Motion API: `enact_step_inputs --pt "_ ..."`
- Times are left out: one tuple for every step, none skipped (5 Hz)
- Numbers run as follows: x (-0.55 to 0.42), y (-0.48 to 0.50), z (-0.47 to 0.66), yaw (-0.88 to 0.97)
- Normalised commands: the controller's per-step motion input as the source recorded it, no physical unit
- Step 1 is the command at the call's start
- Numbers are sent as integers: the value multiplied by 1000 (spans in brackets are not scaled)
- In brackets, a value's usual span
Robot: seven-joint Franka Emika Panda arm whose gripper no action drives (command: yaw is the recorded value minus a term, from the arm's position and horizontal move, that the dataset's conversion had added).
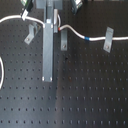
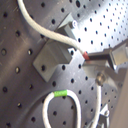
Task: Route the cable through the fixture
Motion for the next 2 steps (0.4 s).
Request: enact_step_inputs --pt "-281 9 -1 329" --pt "-152 -32 0 209"
